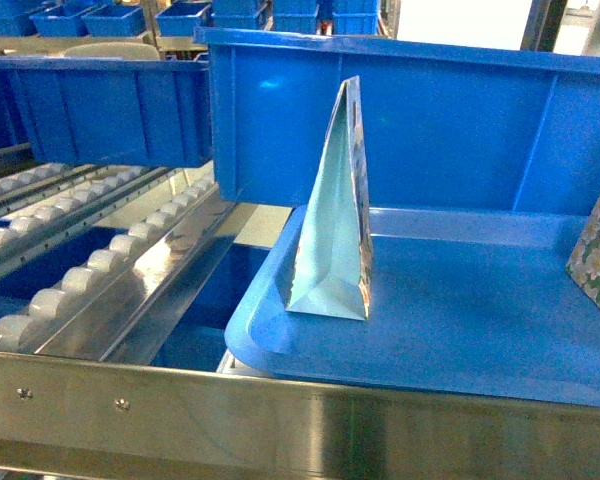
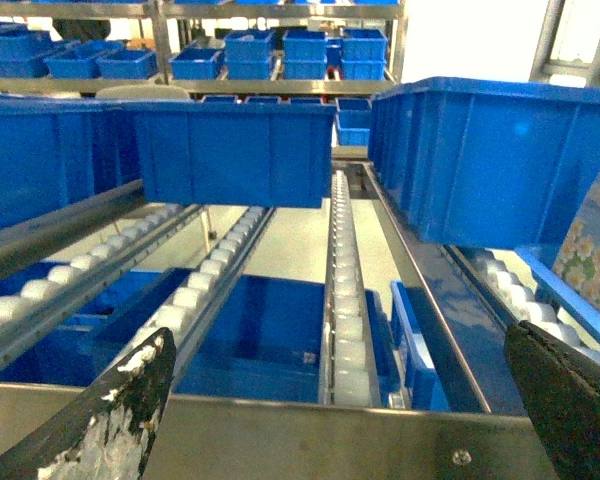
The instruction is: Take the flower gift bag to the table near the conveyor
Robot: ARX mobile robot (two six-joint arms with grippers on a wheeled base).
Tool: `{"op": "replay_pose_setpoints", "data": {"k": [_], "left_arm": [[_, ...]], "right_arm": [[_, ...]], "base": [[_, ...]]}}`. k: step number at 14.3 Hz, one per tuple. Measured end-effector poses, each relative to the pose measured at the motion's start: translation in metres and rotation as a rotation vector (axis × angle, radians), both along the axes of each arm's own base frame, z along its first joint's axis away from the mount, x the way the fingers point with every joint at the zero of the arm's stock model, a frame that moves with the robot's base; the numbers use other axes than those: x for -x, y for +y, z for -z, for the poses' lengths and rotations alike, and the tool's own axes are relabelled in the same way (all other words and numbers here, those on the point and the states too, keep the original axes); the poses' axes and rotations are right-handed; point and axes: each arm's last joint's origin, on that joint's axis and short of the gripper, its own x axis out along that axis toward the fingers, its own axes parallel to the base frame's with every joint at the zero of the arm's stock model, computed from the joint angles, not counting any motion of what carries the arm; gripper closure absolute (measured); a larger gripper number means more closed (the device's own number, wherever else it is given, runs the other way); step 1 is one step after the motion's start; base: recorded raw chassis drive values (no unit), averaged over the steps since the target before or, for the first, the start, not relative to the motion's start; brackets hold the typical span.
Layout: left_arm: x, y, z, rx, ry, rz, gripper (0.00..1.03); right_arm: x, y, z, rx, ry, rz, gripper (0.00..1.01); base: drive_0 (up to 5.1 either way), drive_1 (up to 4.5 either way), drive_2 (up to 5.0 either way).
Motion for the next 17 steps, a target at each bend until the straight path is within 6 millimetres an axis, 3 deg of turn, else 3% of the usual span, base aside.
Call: {"op": "replay_pose_setpoints", "data": {"k": [4,10,14,17], "left_arm": [[-0.021,0.011,-0.033,0.117,0.006,0.014,0.05],[-0.081,-0.04,-0.102,0.247,0.092,0.28,0.05],[-0.094,-0.05,-0.106,0.269,0.157,0.316,0.05],[-0.113,-0.058,-0.104,0.316,0.247,0.328,0.05]], "right_arm": [[-0.024,0.015,-0.04,0.071,-0.058,-0.115,0.03],[-0.07,0.017,-0.07,0.166,-0.069,-0.155,0.03],[-0.084,0.017,-0.074,0.17,-0.06,-0.155,0.03],[-0.106,0.019,-0.072,0.17,0.005,-0.161,0.03]], "base": [[-4.4,2.42,2.4],[-4.4,2.42,2.4],[-4.4,2.42,2.4],[-4.4,2.42,2.4]]}}
